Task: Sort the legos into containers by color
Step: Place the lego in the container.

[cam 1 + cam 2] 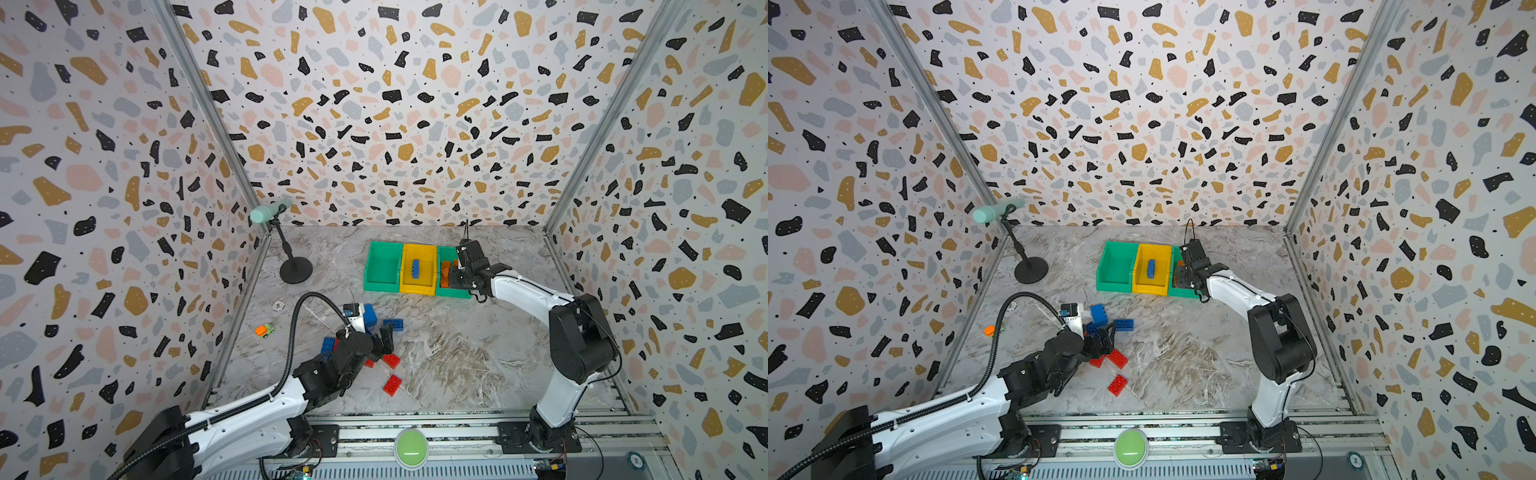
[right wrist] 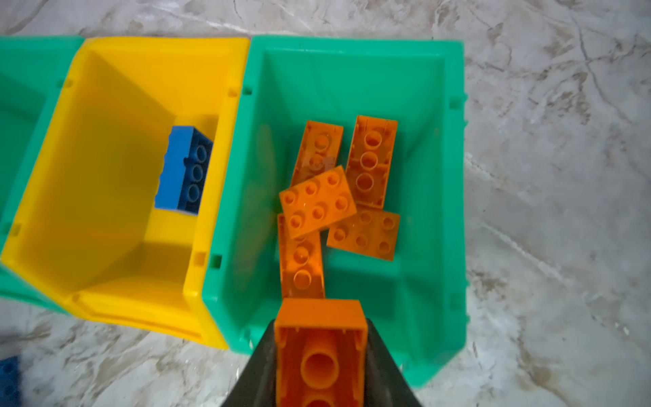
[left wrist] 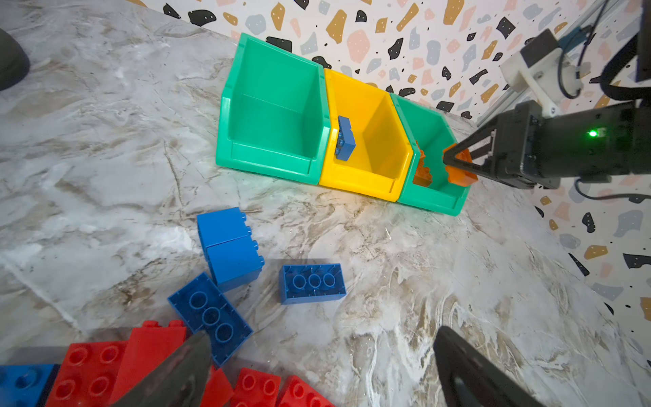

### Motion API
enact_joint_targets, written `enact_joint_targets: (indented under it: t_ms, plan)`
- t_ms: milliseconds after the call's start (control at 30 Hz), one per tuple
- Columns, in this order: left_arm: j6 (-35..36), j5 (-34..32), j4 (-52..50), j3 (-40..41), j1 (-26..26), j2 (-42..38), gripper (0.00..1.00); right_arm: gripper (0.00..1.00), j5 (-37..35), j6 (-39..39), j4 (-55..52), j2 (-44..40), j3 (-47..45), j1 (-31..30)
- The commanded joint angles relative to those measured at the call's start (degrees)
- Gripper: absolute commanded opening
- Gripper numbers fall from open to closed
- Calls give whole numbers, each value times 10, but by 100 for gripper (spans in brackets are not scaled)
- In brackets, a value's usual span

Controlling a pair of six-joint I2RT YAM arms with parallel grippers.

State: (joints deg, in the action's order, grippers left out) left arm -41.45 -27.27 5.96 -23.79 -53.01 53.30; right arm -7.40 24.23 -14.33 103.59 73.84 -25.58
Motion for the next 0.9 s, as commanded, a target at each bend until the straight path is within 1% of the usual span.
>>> enact_joint_targets:
  t_ms: [0,67,233,300,400,533,567,633,667,867]
  plan:
    - [12,-1,24,-22,2,8,100,28,9,-21,1,22,52,13]
    - [19,-8,22,-26,2,12,100,31,6,-23,-1,41,74,18]
    - [35,-21,20,-48,3,46,100,55,6,-33,-8,66,109,22]
    - [41,-21,18,-62,3,65,100,60,4,-37,-14,68,120,22]
    - [45,-20,18,-83,3,98,100,62,6,-38,-27,55,129,22]
    - [39,-28,3,-114,2,141,100,70,20,-33,-25,-6,97,16]
    - [38,-27,2,-120,2,151,100,76,21,-31,-26,-27,86,14]
    - [35,-22,2,-130,2,173,100,94,24,-25,-24,-76,48,9]
    - [33,-20,2,-135,3,185,100,99,26,-23,-21,-98,29,6]
    - [9,-12,-25,-181,3,278,100,99,44,-2,-17,-235,-94,-5]
